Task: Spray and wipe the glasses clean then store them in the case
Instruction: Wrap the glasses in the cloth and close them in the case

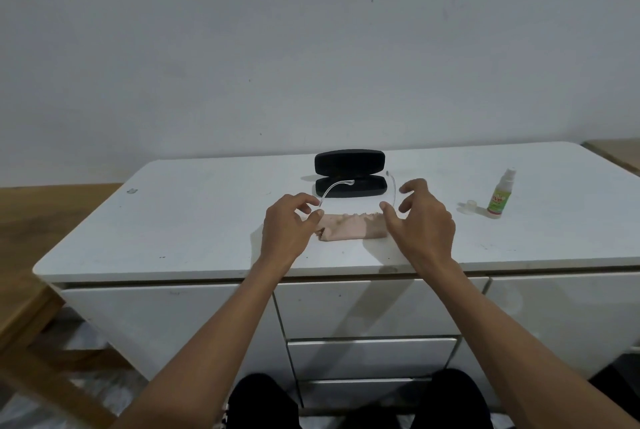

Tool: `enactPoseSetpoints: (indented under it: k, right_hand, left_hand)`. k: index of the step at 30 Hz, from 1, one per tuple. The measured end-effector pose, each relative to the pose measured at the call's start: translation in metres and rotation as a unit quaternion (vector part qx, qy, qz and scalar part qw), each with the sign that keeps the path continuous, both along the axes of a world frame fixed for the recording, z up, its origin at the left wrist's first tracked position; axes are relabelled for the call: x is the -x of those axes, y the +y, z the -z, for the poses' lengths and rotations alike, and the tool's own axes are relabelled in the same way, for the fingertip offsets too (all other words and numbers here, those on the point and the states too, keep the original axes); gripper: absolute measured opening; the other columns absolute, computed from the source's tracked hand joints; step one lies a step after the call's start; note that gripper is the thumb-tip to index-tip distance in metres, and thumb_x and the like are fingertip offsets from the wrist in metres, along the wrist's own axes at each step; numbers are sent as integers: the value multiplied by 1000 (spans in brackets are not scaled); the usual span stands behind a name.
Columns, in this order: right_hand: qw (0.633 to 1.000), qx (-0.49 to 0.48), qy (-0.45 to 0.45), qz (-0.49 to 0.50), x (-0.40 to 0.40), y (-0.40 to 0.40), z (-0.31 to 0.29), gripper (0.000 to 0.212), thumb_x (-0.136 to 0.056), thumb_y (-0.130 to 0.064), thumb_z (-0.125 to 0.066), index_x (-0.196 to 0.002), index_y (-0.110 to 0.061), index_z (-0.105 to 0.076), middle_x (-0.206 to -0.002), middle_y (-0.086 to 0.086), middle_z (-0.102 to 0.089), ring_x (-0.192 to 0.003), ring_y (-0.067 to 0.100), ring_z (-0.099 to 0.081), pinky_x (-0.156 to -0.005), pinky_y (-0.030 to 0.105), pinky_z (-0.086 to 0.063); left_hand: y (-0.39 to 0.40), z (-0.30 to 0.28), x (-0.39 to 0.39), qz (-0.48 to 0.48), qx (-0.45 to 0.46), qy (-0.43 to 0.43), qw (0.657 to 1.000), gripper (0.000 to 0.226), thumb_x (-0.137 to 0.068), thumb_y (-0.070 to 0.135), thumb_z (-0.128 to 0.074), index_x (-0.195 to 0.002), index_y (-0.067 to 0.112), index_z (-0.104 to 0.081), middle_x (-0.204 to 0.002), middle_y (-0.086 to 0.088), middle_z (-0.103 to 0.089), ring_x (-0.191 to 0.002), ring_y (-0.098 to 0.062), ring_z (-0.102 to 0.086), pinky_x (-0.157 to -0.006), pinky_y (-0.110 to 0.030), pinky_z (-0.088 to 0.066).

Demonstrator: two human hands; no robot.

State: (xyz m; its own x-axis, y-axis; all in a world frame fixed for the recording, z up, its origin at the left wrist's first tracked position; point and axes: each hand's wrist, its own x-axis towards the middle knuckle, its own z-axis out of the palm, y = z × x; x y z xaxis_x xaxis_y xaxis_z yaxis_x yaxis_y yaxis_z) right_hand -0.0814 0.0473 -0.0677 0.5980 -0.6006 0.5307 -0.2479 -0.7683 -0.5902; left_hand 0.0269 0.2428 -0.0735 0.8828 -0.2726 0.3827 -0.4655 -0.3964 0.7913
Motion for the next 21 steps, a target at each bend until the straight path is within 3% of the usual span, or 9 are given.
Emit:
enactPoseSetpoints:
  k: [3, 9, 15, 21]
  right_hand:
    - [1000, 1, -11, -28, 0, -8, 2, 34, -92, -36, -71, -123, -26, -62, -88, -9, -67, -70, 16, -59, -68, 28, -40]
    - [999, -25, -9, -45, -2, -14, -2, 8, -96, -31, -68, -102, -27, -72, -91, -8, -74, -65, 15, -65, -62, 28, -44]
    - [995, -69, -16, -67, -2, -18, -5, 6, -95, -31, -70, -98, -27, -74, -82, -8, -75, -69, 14, -72, -70, 35, -58]
    - [993, -63, -6, -98, -3, -20, -11, 9, -94, -31, -71, -101, -28, -76, -82, -10, -76, -69, 13, -70, -72, 36, -58]
  left_hand:
    - [2, -1, -2, 14, 17, -3, 1000, 11, -88, 21, -76, -94, 30, -77, -91, 10, -73, -69, -24, -61, -71, -31, -52]
    - [-3, -6, -6, 38, -1, -6, 999, 13, -93, 19, -72, -101, 26, -79, -96, 8, -77, -77, -19, -67, -74, -32, -55]
    - [-4, -7, -5, 60, -110, -95, 987, 19, -98, 19, -66, -111, 24, -79, -99, 3, -76, -83, -19, -65, -78, -39, -54]
    - [-14, -8, -7, 99, -189, -92, 973, 23, -97, 16, -66, -113, 25, -80, -96, 2, -70, -89, -17, -61, -74, -32, -47]
